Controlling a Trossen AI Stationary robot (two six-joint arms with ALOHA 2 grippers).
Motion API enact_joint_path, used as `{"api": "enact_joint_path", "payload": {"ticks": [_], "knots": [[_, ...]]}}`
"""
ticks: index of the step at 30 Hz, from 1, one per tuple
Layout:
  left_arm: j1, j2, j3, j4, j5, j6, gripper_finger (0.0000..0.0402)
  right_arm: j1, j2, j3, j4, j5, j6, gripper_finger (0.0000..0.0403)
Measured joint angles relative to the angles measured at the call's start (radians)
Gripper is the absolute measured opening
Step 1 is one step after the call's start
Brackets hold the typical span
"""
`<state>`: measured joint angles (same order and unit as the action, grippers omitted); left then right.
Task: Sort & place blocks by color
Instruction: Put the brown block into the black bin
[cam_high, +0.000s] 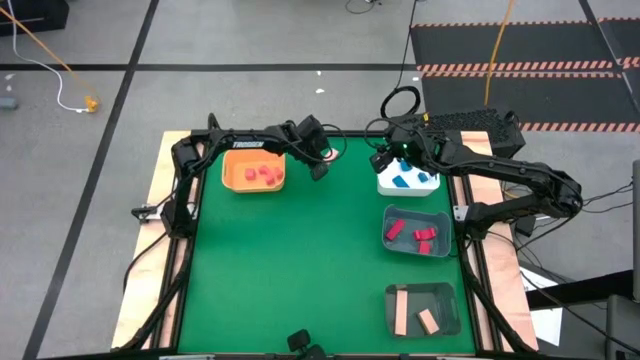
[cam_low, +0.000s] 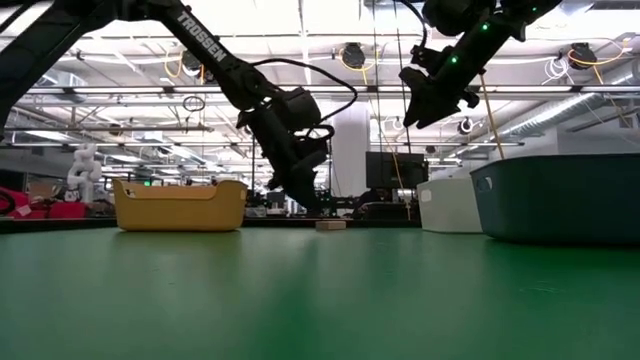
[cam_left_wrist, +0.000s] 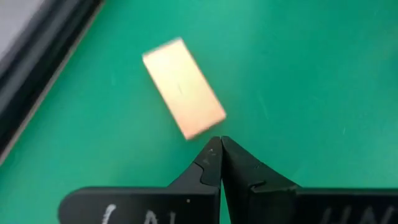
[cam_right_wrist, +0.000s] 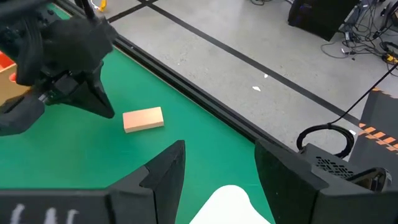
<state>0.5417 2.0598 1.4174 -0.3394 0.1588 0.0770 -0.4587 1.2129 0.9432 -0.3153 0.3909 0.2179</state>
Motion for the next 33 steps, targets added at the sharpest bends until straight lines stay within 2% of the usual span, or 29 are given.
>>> {"api": "enact_joint_path", "payload": {"ticks": [4, 11, 15, 21, 26, 29, 33], "knots": [[-0.008, -0.009, 0.000, -0.087, 0.002, -0.011, 0.0014, 0.000, 0.013, 0.000, 0.017, -0.051, -0.006, 0.0185], [-0.038, -0.082, 0.000, -0.187, 0.006, -0.005, 0.0078, 0.000, 0.105, 0.000, 0.185, -0.190, -0.132, 0.0185], [-0.063, -0.153, 0.001, -0.221, 0.005, -0.004, 0.0124, 0.000, 0.184, 0.000, 0.300, -0.210, -0.210, 0.0185], [-0.078, -0.260, 0.001, -0.384, -0.005, -0.071, 0.0178, 0.000, 0.301, 0.000, 0.413, -0.241, -0.334, 0.0185], [-0.078, -0.348, 0.000, -0.541, -0.008, -0.169, 0.0187, 0.000, 0.353, 0.000, 0.449, -0.369, -0.496, 0.0185], [-0.082, -0.402, 0.000, -0.600, -0.008, -0.196, 0.0182, -0.002, 0.377, 0.000, 0.480, -0.399, -0.596, 0.0185], [-0.092, -0.478, 0.000, -0.624, -0.009, -0.232, 0.0171, -0.025, 0.435, 0.001, 0.546, -0.425, -0.623, 0.0185]]}}
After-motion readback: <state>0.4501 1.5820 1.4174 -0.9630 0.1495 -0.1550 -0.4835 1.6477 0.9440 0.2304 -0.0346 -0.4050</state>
